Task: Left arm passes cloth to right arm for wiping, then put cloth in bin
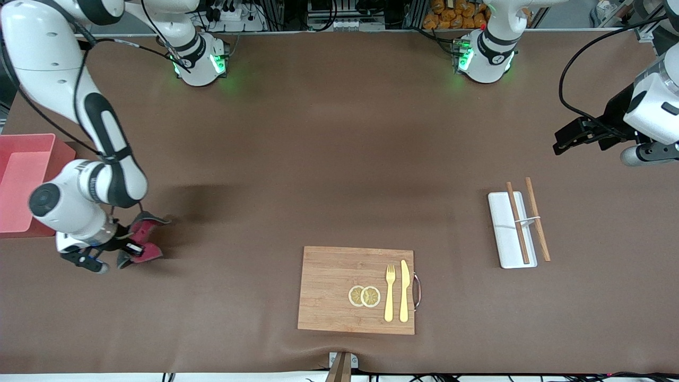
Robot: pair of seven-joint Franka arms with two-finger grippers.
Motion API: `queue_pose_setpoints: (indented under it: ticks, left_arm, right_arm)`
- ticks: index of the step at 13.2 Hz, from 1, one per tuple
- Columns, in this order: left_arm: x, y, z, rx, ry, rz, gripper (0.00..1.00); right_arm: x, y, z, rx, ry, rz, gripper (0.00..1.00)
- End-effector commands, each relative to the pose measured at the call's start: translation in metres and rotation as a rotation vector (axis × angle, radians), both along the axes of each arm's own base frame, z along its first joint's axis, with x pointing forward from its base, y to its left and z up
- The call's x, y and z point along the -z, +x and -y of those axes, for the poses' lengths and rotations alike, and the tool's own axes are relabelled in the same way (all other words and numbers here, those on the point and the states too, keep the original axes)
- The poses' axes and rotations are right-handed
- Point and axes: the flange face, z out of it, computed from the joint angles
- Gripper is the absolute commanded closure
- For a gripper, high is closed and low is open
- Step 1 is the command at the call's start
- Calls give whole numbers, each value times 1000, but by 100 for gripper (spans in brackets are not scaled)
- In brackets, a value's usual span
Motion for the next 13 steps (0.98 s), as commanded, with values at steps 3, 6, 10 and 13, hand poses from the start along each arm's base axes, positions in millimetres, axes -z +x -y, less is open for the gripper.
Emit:
queue_pose_setpoints:
  ticks: [3, 6, 10, 13]
  left_arm:
    - [-3, -5, -1, 17, 6, 4, 0]
    - [-4, -6, -3, 15, 4, 6, 0]
    - [-3, -6, -1, 18, 4, 4, 0]
    - [-6, -8, 0, 17, 4, 7, 0]
  right_arm:
    - [1, -9, -99, 222, 16, -47, 100]
    - [-8, -13, -157, 350, 47, -34, 100]
    - [-71, -5, -173, 377, 96, -83, 100]
    - [-112, 7, -150, 273, 84, -106, 100]
